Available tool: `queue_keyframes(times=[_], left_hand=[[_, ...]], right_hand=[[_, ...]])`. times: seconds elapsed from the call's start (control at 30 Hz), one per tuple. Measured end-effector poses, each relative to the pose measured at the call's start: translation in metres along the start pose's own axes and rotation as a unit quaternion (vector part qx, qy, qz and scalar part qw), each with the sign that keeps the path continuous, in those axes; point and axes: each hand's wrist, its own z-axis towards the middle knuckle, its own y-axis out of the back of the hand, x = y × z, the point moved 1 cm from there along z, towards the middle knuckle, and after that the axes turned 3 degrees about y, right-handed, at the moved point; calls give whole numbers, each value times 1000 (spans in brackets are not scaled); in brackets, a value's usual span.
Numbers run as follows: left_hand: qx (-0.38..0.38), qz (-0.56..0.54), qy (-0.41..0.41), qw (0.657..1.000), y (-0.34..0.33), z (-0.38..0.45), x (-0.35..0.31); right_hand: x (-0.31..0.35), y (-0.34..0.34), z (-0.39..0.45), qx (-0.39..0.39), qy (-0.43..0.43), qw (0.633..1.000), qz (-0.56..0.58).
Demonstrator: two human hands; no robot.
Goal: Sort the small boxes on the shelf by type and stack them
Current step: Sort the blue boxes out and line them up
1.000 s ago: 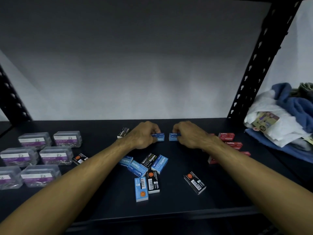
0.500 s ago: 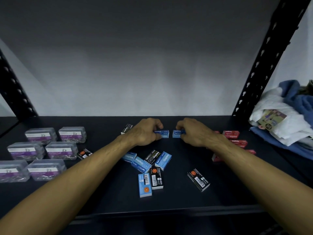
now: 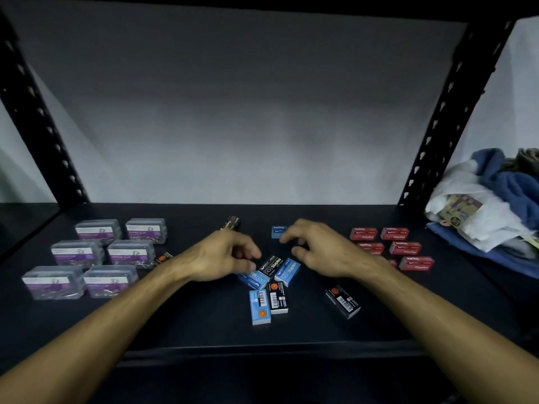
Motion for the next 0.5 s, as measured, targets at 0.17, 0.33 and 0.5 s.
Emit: queue_keyframes(times=[0.17, 0.33, 0.5], left_hand=[[9, 48, -5, 999, -4, -15, 0], [7, 110, -22, 994, -6, -23, -1], [20, 135, -8, 991, -7, -25, -2]], right_hand=[[10, -13, -13, 43, -22, 998, 42], [6, -17, -22, 47, -34, 998, 34], [0, -14, -31, 50, -52, 997, 22]])
